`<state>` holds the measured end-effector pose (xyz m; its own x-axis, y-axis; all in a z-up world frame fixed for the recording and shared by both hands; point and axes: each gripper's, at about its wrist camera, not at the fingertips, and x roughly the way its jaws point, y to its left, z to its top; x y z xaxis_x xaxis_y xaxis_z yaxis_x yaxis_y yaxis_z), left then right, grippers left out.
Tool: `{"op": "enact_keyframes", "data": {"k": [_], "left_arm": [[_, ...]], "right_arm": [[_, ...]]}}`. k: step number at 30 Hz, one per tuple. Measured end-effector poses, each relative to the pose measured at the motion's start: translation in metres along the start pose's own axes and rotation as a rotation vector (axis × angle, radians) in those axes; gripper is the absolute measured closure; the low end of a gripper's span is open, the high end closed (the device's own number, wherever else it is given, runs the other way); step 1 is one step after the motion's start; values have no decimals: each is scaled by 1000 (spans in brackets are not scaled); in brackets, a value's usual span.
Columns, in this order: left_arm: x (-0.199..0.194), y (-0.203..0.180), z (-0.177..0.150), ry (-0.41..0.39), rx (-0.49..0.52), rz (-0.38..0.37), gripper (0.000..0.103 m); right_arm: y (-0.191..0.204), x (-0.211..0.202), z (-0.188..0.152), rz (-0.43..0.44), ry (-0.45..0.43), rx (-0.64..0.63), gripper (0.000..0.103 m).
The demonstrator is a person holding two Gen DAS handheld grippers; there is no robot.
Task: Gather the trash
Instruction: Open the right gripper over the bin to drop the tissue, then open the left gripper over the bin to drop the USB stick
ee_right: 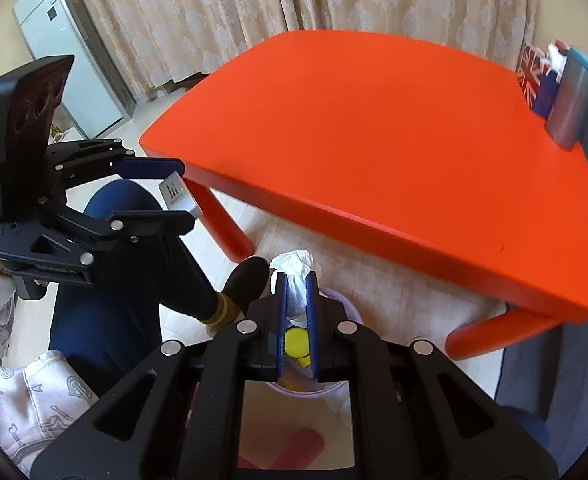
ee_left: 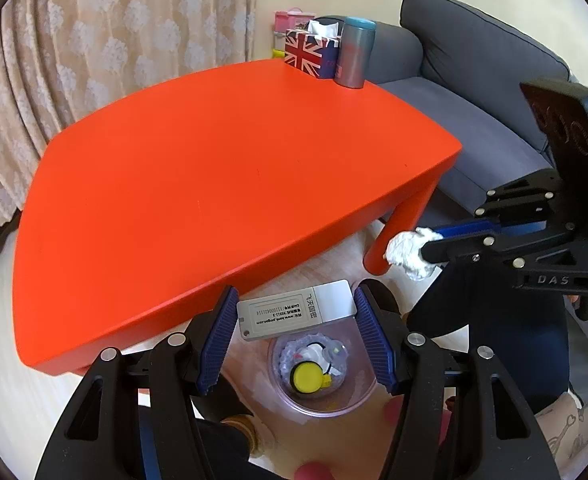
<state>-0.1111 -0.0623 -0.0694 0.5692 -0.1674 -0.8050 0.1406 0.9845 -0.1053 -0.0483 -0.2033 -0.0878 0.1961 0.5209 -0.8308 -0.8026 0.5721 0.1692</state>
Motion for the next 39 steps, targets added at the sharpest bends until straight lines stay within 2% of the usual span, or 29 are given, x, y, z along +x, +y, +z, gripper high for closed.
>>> {"op": "enact_keyframes", "data": {"k": [8, 10, 12, 13, 14, 17, 22, 39], "left_arm": [[1, -1, -5, 0, -12, -4, 45], [1, -1, -5, -1, -13, -1, 45], [1, -1, -4, -4, -15, 0, 45], [1, -1, -5, -6, -16, 1, 45], [1, -1, -5, -6, -17, 1, 45], [1, 0, -6, -5, -18, 0, 45], [3, -1, -8, 4, -16, -6, 45], [7, -6, -4, 14, -7, -24, 45]], "right_arm": [[2, 6, -5, 19, 8, -7, 94], [2, 7, -5, 24, 8, -6, 91], [2, 6, -5, 15, 7, -11, 72], [2, 6, -5, 14, 1, -7, 47], [1, 5, -4, 16, -7, 1, 31], [0, 2, -2, 25, -25, 17, 12], [-2, -2, -1, 1, -36, 35, 8], [-12, -12, 1, -49, -54, 72, 7]]}}
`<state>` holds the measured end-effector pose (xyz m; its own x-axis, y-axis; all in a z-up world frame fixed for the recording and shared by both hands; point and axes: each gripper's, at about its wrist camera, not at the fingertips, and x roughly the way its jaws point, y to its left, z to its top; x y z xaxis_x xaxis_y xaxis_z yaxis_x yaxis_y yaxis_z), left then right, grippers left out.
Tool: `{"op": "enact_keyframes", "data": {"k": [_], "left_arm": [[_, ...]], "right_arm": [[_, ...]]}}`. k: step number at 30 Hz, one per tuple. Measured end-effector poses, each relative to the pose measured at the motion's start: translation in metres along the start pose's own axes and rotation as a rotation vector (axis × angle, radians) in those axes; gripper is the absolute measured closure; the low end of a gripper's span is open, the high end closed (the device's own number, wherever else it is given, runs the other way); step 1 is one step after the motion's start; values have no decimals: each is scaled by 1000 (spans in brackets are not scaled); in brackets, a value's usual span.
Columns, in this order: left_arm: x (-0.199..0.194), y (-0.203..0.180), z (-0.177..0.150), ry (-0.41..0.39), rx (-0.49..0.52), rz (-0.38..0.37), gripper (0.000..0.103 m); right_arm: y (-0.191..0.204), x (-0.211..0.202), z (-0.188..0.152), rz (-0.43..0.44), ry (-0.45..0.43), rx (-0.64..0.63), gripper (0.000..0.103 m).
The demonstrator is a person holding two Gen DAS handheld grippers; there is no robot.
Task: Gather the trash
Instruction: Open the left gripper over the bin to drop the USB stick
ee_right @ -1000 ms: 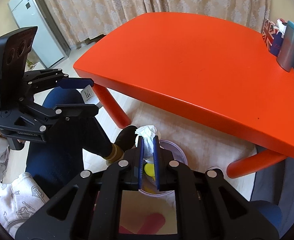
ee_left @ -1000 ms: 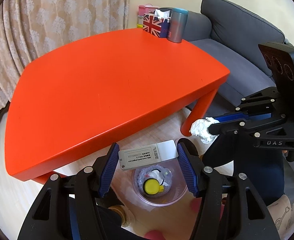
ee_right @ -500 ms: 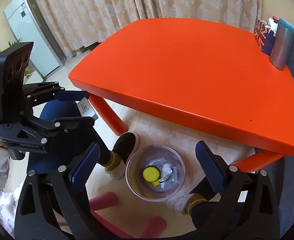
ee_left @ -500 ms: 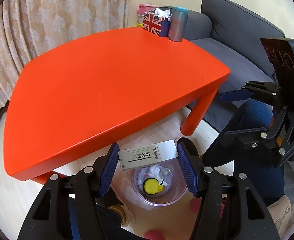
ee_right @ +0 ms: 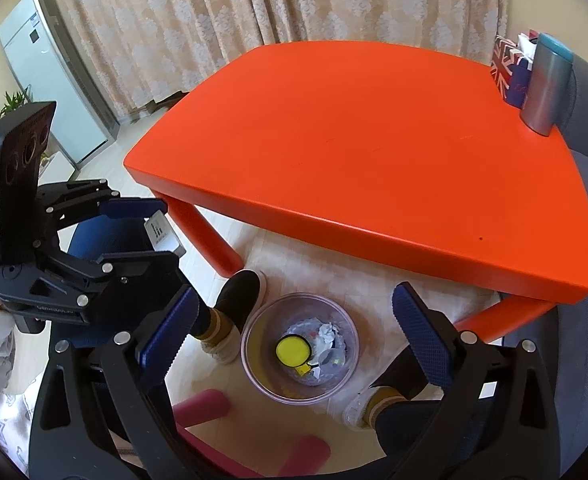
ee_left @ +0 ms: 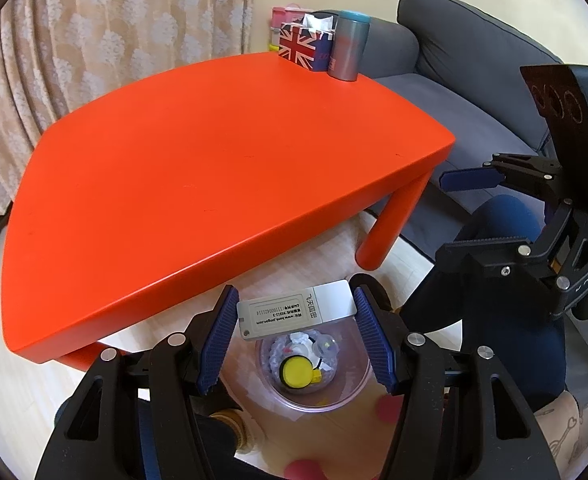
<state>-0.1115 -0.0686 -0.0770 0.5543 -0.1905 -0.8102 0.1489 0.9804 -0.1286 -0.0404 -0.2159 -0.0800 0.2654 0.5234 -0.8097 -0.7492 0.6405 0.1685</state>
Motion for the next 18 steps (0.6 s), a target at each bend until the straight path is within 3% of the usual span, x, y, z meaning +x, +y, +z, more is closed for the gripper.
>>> {"op": "enact_keyframes", "data": {"k": [18], "left_arm": [[8, -17, 8, 16, 39, -27, 45]], "right_arm": [[-21, -22, 2, -31, -54, 37, 7]]}}
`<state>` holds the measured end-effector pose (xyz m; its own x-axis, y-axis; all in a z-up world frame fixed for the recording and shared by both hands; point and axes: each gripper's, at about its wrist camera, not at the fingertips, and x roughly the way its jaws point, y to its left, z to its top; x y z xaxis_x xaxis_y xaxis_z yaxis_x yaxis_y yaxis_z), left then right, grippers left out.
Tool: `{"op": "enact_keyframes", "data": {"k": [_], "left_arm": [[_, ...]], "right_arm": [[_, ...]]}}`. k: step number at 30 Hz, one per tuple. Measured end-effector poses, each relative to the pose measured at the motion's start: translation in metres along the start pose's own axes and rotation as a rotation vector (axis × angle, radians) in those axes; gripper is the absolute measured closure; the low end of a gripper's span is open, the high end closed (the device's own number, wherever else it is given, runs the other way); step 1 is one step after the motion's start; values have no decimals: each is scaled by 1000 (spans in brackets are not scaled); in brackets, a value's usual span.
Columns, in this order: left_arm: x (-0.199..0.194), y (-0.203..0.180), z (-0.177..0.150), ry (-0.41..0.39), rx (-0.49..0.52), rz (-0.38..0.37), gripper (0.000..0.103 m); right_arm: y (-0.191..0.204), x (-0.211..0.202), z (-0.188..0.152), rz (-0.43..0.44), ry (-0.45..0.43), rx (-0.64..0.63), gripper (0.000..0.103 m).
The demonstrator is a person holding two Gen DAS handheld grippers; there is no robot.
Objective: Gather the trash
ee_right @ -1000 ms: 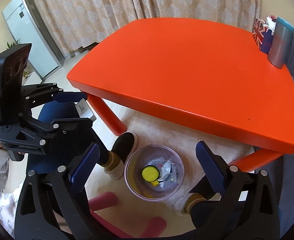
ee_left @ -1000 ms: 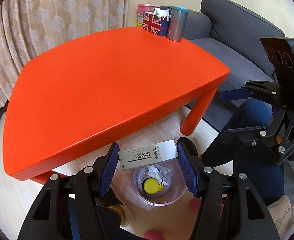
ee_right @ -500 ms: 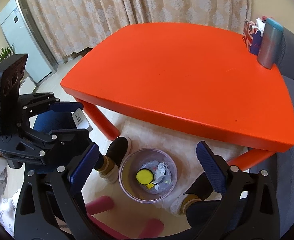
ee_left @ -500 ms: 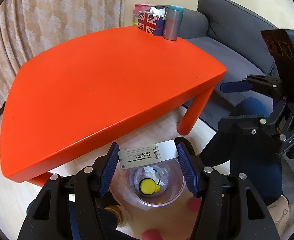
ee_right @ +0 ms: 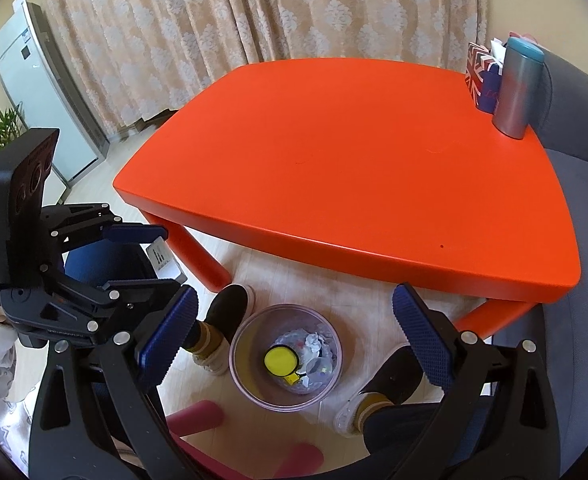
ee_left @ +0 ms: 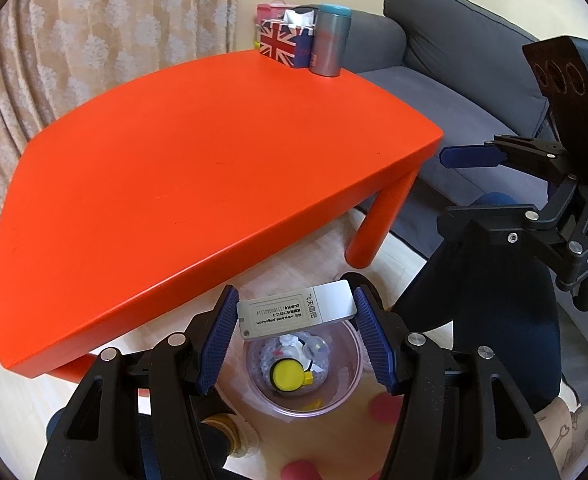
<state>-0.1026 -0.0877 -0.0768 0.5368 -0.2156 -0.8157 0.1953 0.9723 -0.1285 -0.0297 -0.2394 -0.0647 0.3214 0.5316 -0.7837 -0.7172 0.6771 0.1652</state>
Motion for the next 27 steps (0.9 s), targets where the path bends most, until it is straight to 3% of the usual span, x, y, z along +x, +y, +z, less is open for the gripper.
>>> {"op": "enact_keyframes", "data": {"k": [2, 3, 4, 5, 27], "left_arm": [[2, -1, 1, 0, 6, -3, 41], [3, -1, 2, -3, 8, 1, 33], [3, -1, 2, -16, 4, 7, 13], [2, 0, 2, -36, -2, 13, 11], [-8, 12, 4, -50, -67, 57, 8]], "right_arm": [[-1, 0, 0, -1, -1, 3, 7], [-1, 0, 0, -2, -1, 5, 7], [-2, 0, 0, -2, -1, 7, 7], [-2, 0, 1, -3, 0, 8, 7], [0, -3, 4, -14, -8, 15, 7]]}}
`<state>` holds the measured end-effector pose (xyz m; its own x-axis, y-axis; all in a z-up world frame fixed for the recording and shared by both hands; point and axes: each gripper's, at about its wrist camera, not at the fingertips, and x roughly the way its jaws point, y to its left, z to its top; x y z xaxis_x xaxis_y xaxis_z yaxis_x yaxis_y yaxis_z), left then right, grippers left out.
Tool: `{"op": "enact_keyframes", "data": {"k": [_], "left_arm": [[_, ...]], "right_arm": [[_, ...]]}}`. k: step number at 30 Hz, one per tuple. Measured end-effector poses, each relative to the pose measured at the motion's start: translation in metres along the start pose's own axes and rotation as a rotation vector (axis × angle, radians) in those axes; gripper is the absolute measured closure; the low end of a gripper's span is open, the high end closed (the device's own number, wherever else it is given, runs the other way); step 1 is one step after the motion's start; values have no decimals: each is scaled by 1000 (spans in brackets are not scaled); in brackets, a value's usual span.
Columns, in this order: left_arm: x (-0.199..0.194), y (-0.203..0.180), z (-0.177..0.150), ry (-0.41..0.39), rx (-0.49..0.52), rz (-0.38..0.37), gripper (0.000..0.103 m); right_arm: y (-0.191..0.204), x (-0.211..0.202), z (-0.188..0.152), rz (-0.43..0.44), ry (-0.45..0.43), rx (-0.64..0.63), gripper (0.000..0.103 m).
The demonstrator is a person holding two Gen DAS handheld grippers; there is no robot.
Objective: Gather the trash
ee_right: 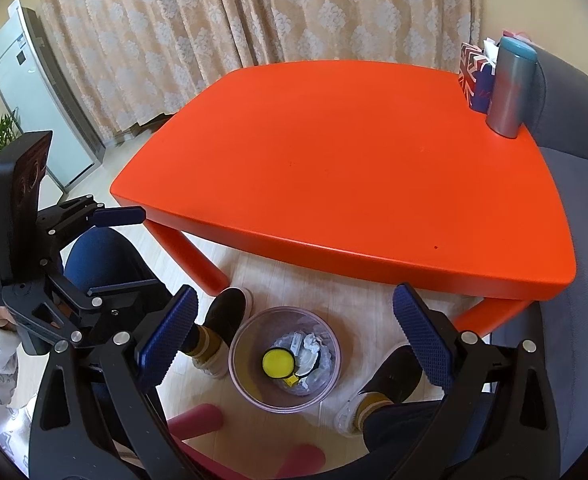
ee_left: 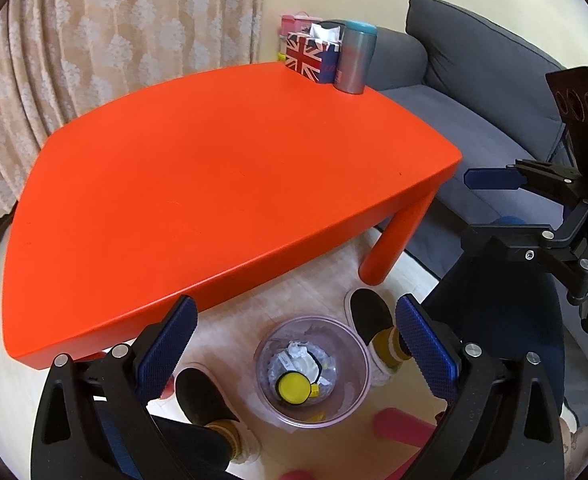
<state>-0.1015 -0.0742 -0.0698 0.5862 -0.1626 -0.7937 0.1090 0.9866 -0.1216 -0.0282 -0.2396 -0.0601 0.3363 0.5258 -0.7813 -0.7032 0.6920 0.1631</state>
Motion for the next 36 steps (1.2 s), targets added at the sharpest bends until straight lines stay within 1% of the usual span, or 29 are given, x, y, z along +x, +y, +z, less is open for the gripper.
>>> {"op": "enact_keyframes", "data": {"k": [5, 9, 13, 21, 25, 31, 36], "left_arm": [[-9, 5, 4, -17, -12, 12, 8], [-20, 13, 14, -39, -27, 29, 8], [-30, 21, 24, -66, -34, 50, 8], [-44, 41, 48, -109, -54, 96, 8], [-48, 53, 59, -125, -70, 118, 8], [-50, 69, 75, -142, -87, 140, 8], [-48, 80, 89, -150, -99, 139, 8]], "right_arm": [[0, -5, 9, -8, -16, 8, 6], [2, -12, 20, -12, -31, -4, 5], [1, -20, 37, -30, -59, -7, 5], [-1, -24, 71, -47, -87, -17, 5], [-4, -22, 89, -59, -97, -19, 4], [-15, -12, 111, -104, -100, -12, 4], [-26, -3, 126, -111, -94, -11, 4]]}}
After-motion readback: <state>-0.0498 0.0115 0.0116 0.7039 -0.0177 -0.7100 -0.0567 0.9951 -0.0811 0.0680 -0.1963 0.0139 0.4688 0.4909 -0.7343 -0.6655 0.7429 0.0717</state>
